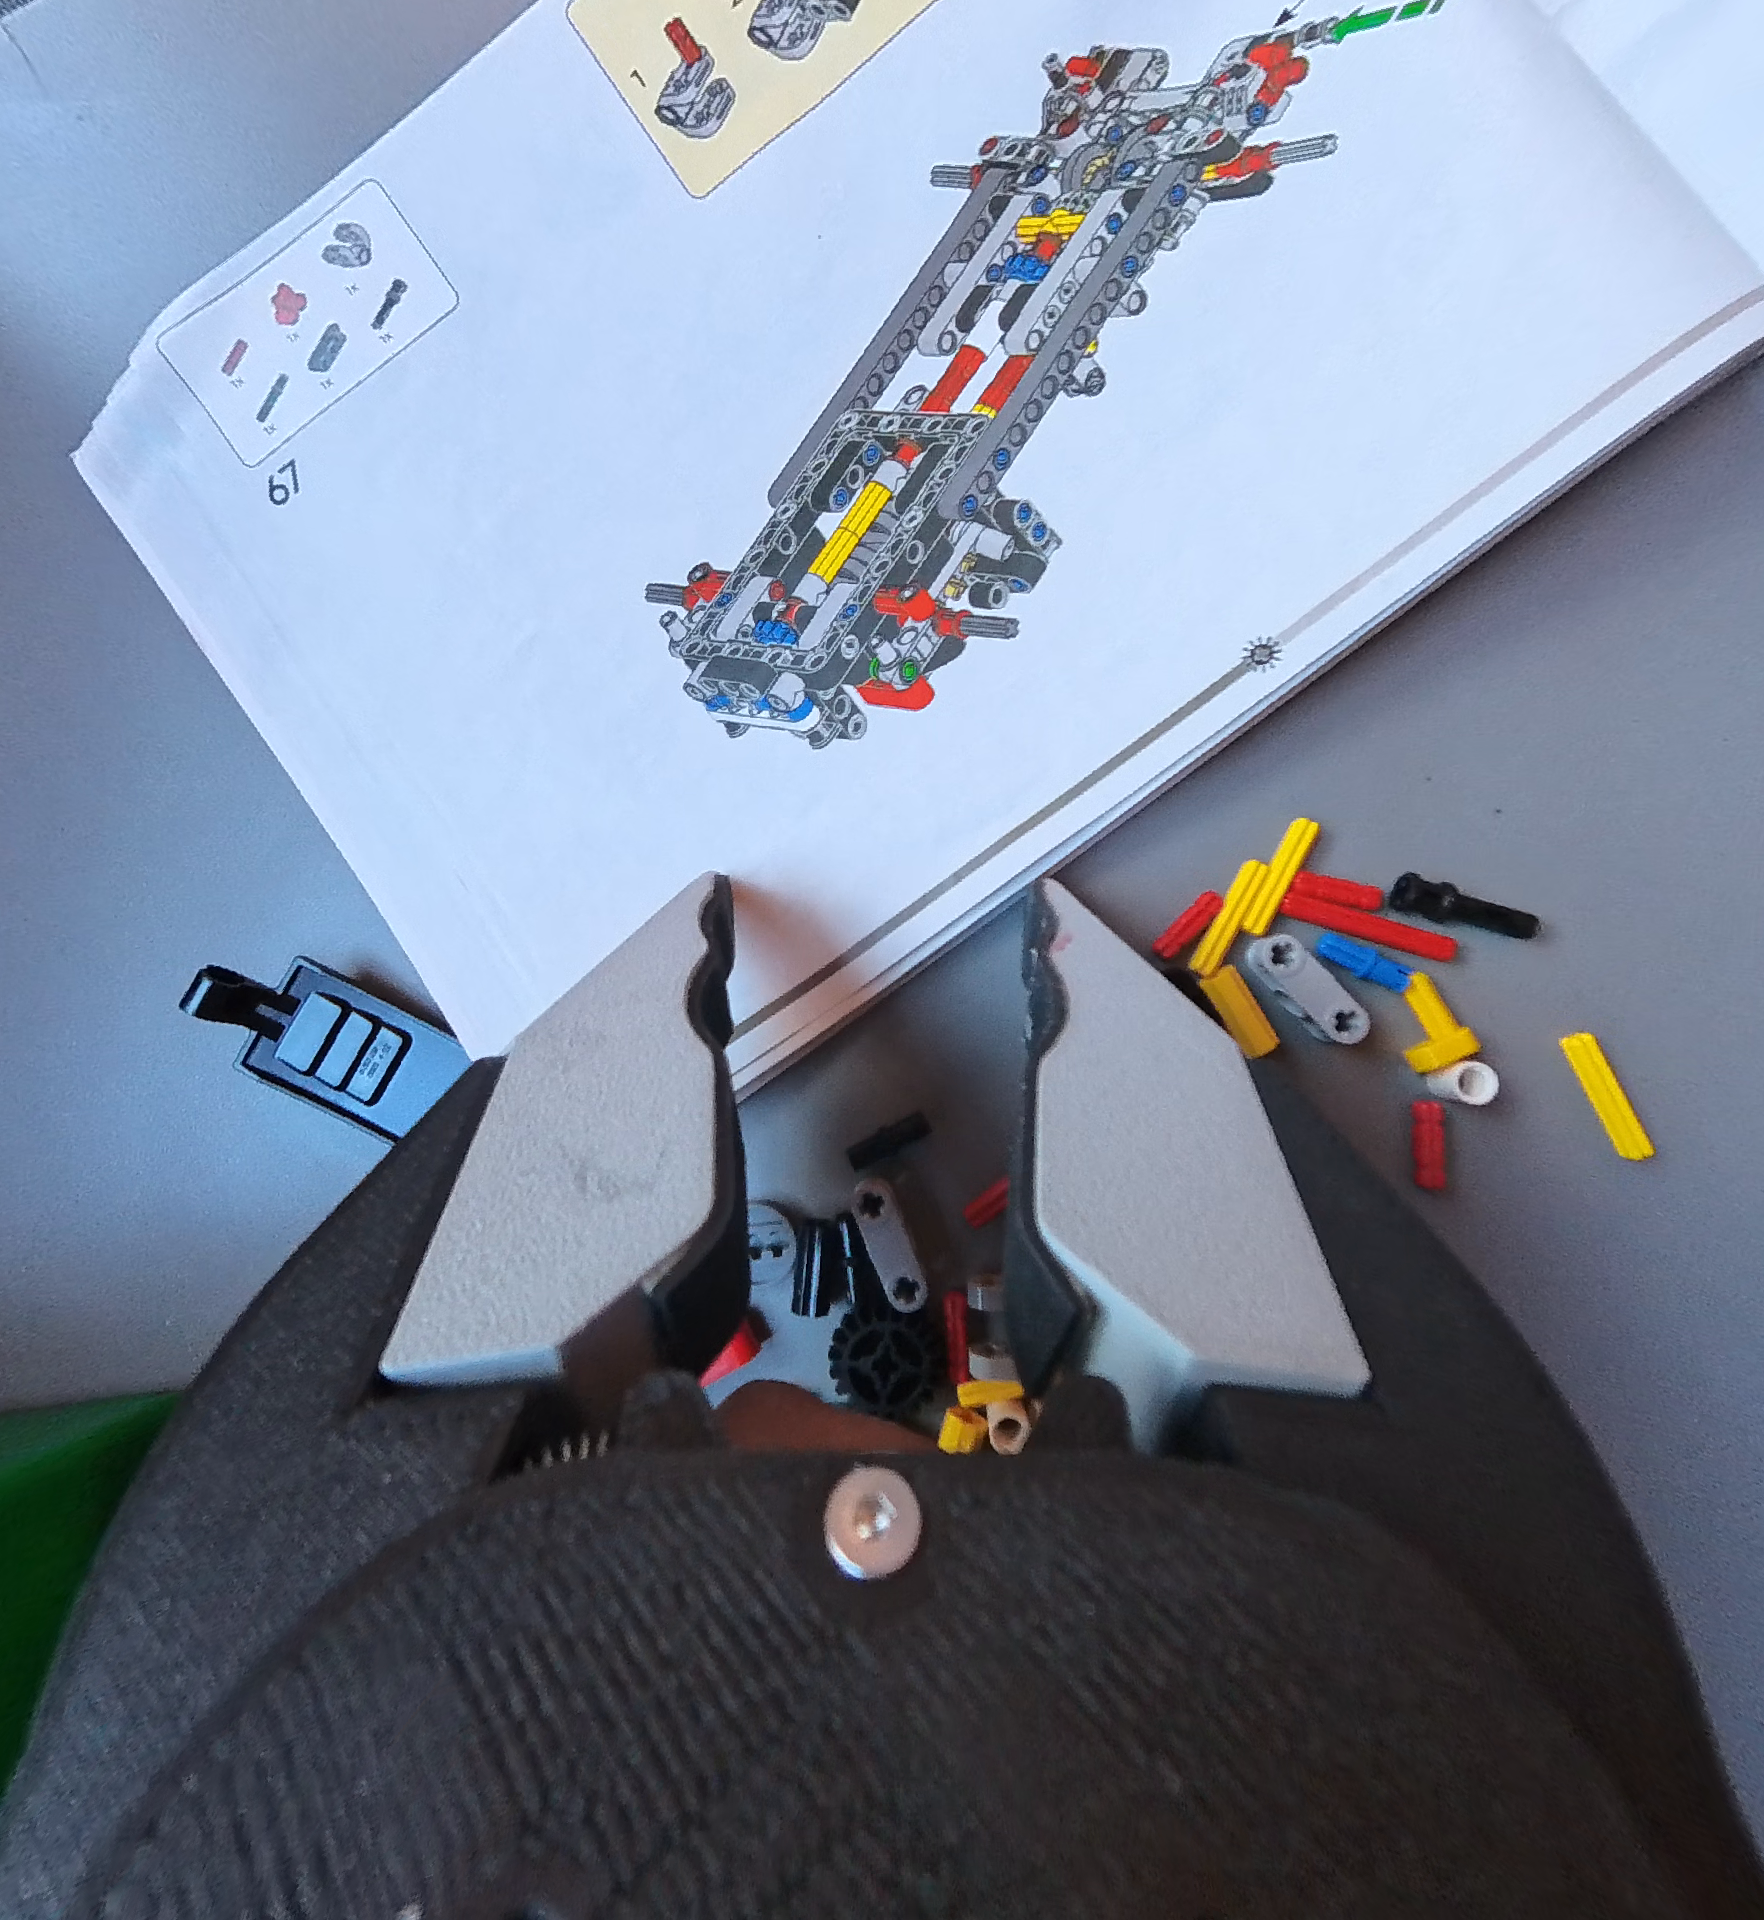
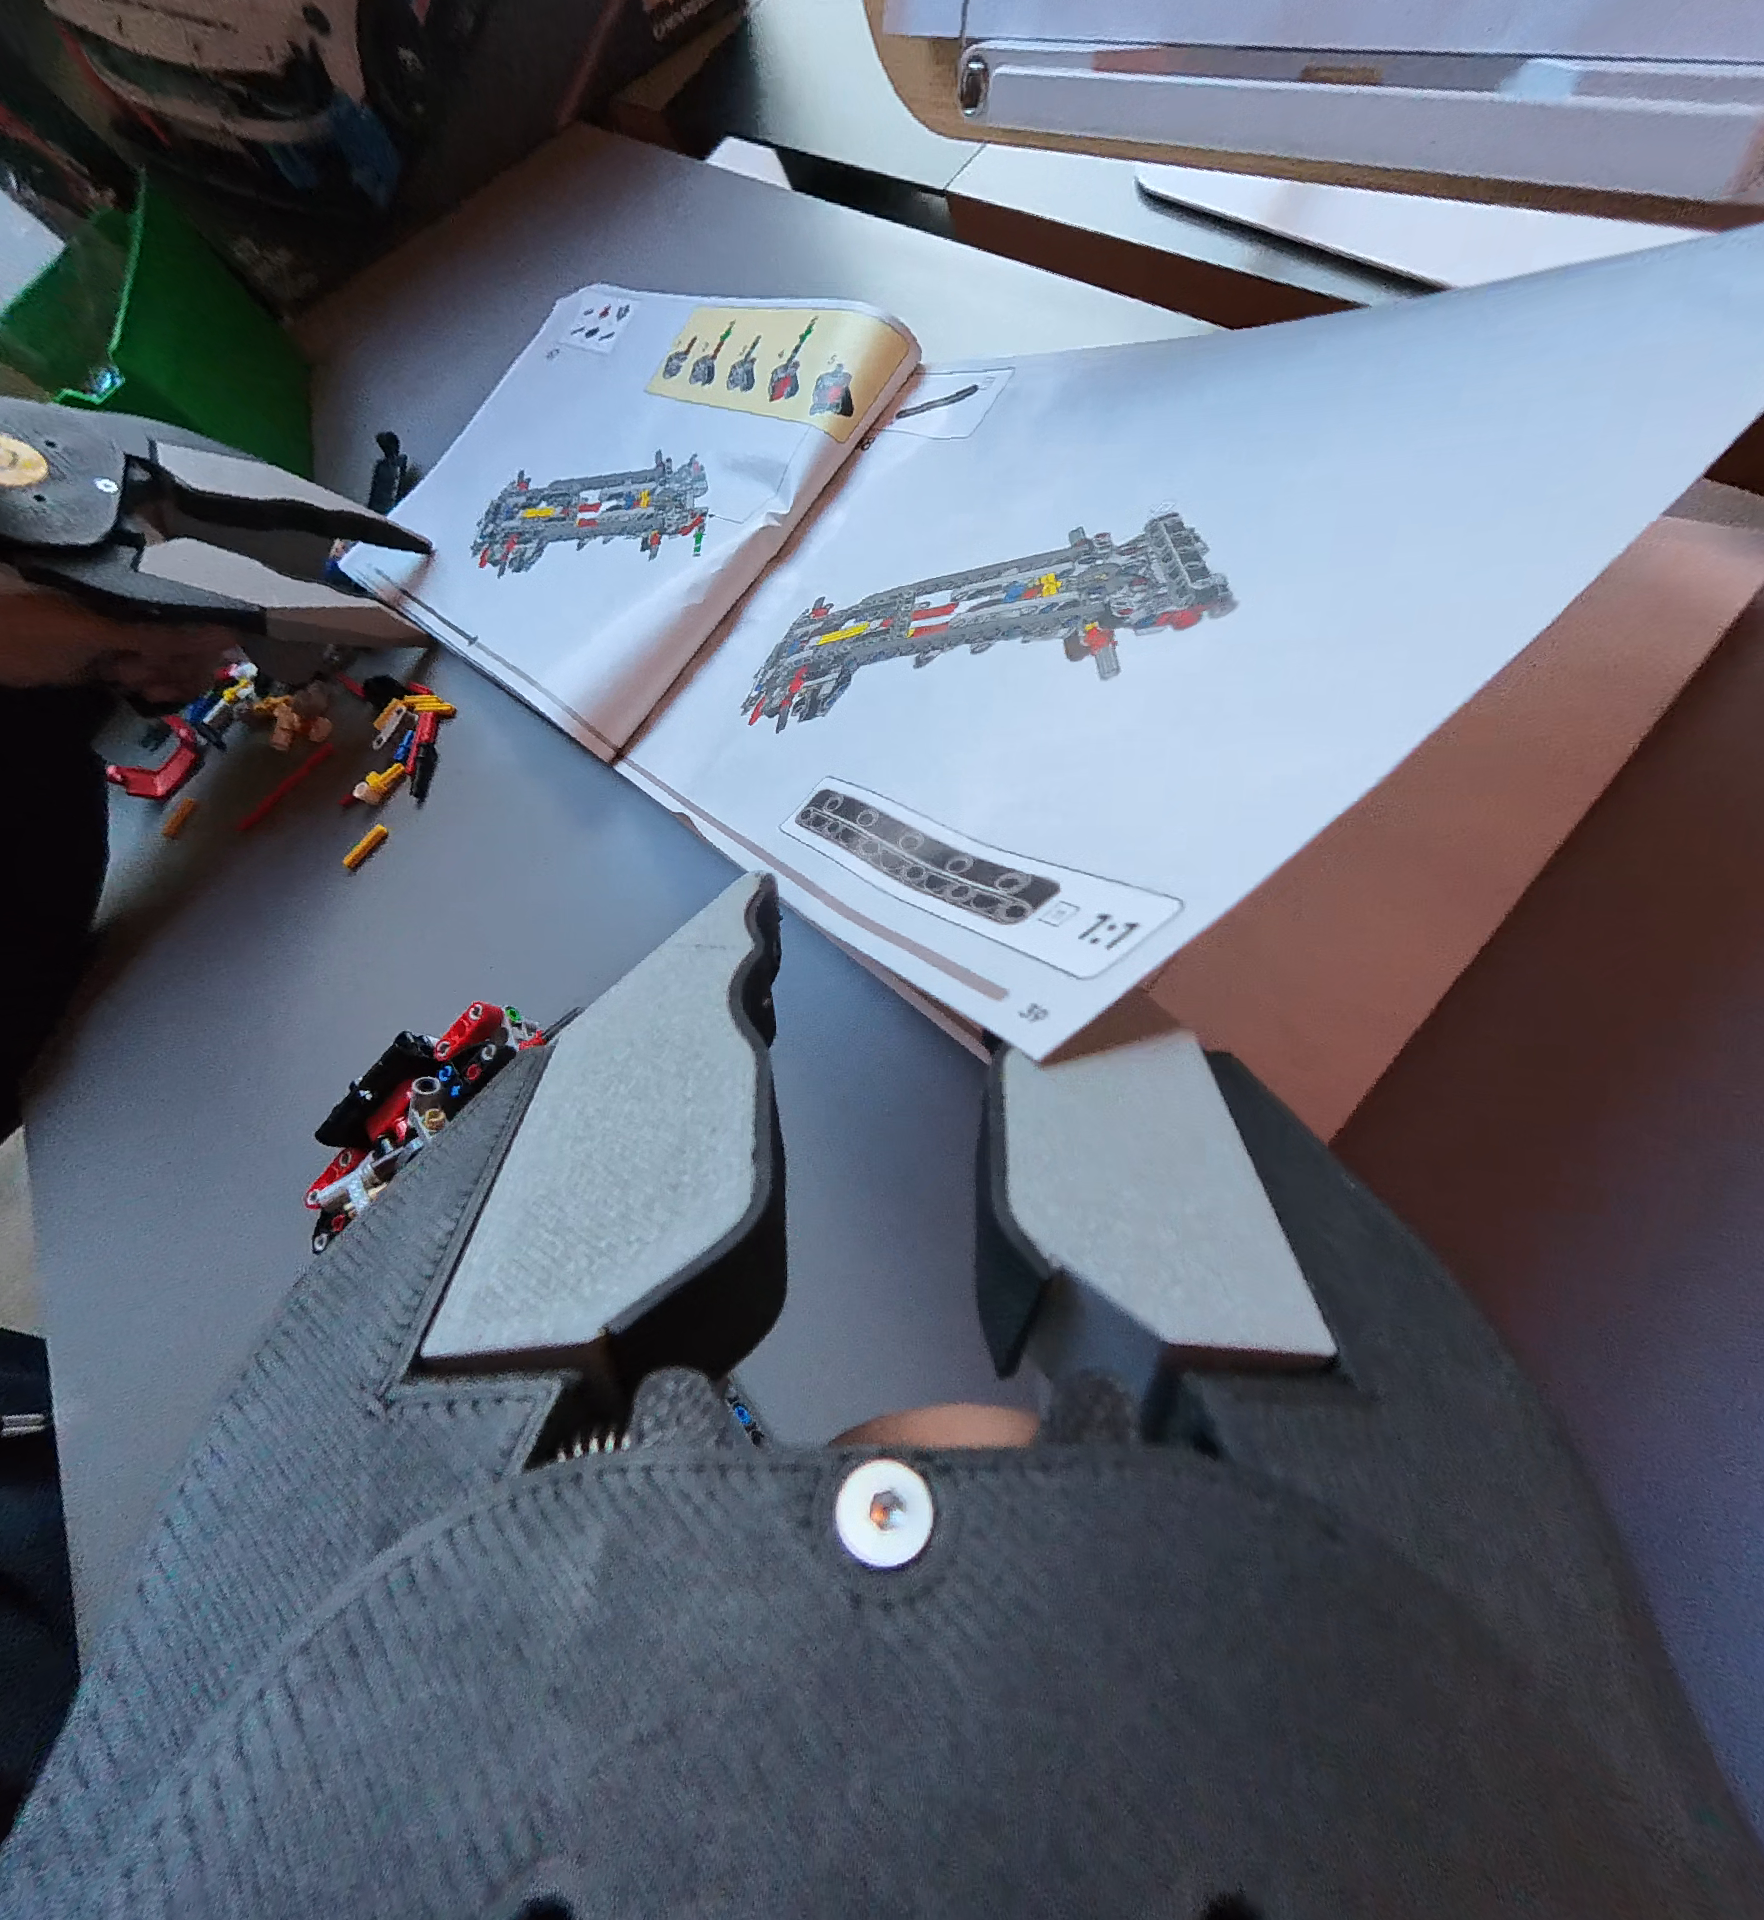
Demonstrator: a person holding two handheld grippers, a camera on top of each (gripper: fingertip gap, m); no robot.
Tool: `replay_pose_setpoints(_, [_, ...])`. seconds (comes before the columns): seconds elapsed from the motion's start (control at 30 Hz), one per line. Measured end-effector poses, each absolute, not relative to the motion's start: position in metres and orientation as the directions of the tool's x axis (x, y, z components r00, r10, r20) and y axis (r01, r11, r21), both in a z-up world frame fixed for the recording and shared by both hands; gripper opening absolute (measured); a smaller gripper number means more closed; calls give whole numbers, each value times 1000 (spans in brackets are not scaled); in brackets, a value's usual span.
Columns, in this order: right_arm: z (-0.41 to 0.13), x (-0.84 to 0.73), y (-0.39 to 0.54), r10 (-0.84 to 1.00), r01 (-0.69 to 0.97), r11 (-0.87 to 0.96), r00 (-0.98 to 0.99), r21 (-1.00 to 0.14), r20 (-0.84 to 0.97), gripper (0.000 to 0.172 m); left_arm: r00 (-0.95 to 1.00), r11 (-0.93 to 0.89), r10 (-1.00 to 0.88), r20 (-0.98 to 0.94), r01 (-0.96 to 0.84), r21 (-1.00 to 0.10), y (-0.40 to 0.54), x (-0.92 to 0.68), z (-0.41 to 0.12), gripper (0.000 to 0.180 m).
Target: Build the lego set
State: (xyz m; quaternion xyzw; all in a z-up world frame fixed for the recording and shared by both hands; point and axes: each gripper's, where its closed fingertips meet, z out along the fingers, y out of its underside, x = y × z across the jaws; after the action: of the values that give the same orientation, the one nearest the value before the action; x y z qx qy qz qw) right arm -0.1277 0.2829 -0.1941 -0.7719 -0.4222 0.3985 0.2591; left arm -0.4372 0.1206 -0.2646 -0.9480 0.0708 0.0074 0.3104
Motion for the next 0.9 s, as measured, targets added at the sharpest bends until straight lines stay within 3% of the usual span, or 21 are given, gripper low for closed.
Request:
replay_pose_setpoints(0.57, [-201, -118, 294, 830, 418, -551, 360, -722, -425, 35, 990, -797, -129, -59, -139, -588, 120, -437, -264, 54])
replay_pose_setpoints(0.7, [-216, -109, 305, 772, 404, -626, 443, -667, -456, 31, 990, -797, -128, -59, -139, -588, 120, -437, -264, 54])
replay_pose_setpoints(0.9, [-237, -97, 304, 681, 402, -728, 513, -555, -522, 43, 990, -797, -129, -63, -141, -587, 120, -437, -264, 54])
